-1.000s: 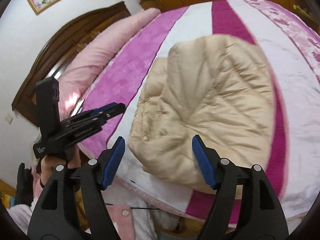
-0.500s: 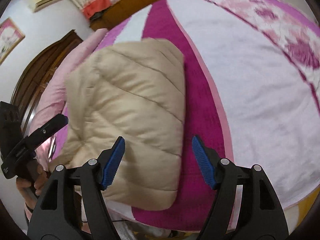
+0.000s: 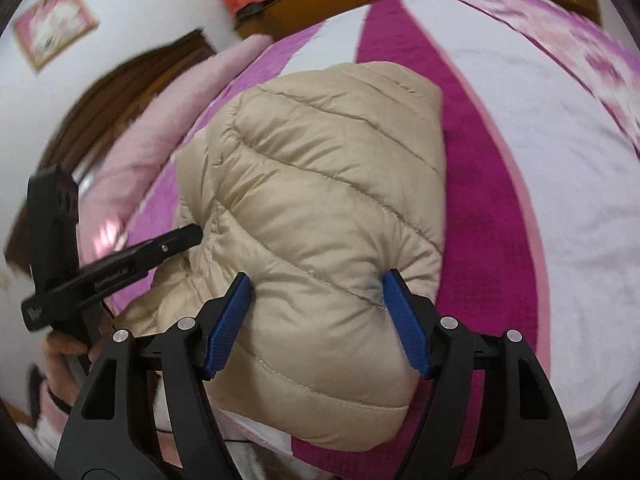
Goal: Fold large clothes
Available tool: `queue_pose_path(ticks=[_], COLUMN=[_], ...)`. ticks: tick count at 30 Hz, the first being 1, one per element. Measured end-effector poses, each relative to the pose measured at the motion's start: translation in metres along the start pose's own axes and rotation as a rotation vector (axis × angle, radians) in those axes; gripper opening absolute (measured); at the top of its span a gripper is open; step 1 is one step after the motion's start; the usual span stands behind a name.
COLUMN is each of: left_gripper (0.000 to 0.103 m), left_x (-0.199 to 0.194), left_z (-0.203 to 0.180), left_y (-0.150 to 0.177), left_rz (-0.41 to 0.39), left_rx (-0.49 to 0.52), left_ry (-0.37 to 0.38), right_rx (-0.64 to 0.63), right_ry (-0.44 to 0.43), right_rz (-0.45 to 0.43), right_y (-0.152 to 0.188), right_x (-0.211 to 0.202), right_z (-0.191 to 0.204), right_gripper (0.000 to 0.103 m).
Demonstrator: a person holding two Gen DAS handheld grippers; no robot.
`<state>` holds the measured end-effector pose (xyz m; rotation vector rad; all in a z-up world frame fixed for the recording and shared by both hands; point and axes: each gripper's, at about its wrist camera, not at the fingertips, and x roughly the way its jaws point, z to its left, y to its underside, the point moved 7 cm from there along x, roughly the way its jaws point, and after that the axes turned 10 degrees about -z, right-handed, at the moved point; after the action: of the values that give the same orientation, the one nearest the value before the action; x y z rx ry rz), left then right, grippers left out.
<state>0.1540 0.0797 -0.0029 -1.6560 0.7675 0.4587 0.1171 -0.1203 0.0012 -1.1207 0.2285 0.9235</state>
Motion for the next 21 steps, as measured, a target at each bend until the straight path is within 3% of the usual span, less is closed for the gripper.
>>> queue_pose_path(ticks=[6, 12, 14, 15, 16, 21], left_gripper=[0.022, 0.026, 0.041, 0.063, 0.074, 0.083], left_x=[0.004, -0.004, -0.012, -0.019, -0.026, -0.026], left_z=[0.035, 0.047, 0.045, 0.043, 0.042, 0.044], left_y=[0.016, 0.022, 0.018, 0.016, 0.014, 0.017], left_rz=[0.011, -0.011, -0.034, -0.056, -0.078, -0.058], left_rx=[-0.077, -0.113, -0.11, -0.11, -0.116, -0.143], left_ry=[-0.043, -0.051, -0.062, -0.055, -0.051, -0.08], right_rx=[-0.114, -0.161, -0.158, -0.151, -0.144, -0.127], right_ry=[0.011, 0.028, 0.026, 0.02, 0.013, -0.015], right_rz=[0.056, 0.067, 0.066, 0.066, 0.066, 0.053], right_y=[0.009, 0.016, 0.016, 0.016, 0.015, 0.011], right_x=[0.029, 0.04, 0.04, 0.039, 0.038, 0.029], right_z=[0.03, 0.032, 0.028, 0.026, 0.025, 0.025], right_gripper=[0.071, 0.071, 0.071, 0.071, 0.072, 0.074])
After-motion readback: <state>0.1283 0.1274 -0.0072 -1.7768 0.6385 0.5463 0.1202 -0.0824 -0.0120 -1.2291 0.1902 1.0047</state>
